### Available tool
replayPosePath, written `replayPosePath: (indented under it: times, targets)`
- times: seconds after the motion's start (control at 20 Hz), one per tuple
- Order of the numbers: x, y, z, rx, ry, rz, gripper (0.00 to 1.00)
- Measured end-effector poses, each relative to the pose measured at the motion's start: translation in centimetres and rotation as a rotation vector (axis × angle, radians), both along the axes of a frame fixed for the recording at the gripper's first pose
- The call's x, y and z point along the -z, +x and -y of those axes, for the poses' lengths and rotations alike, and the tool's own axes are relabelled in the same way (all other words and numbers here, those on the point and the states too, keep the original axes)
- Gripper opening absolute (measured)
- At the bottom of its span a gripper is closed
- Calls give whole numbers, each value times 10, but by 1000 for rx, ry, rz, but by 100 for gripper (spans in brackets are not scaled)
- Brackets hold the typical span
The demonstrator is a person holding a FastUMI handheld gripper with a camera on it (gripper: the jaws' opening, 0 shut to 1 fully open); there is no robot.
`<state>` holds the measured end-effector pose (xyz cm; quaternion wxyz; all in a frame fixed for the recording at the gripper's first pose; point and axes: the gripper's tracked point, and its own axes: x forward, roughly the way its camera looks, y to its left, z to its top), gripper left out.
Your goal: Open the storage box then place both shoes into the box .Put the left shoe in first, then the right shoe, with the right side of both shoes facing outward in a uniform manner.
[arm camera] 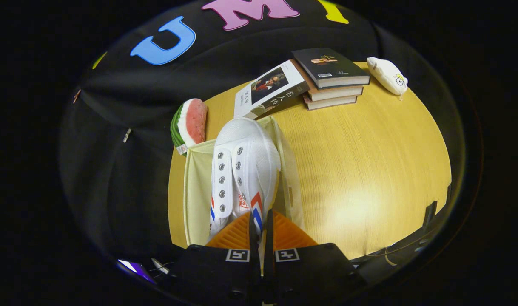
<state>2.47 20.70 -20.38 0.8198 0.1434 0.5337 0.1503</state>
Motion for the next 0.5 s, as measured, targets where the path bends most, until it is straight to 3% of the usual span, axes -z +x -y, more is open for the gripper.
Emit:
replayPosePath:
  times: [0.15,0.25,0.4,0.5]
  targets:
    - [1,4,-3,-1,-3,12,22]
    - [-25,14,-18,22,88,59,38]
    - [-65,25,-16,11,111,183,100]
    - [-92,29,-8,-8,81,296,99]
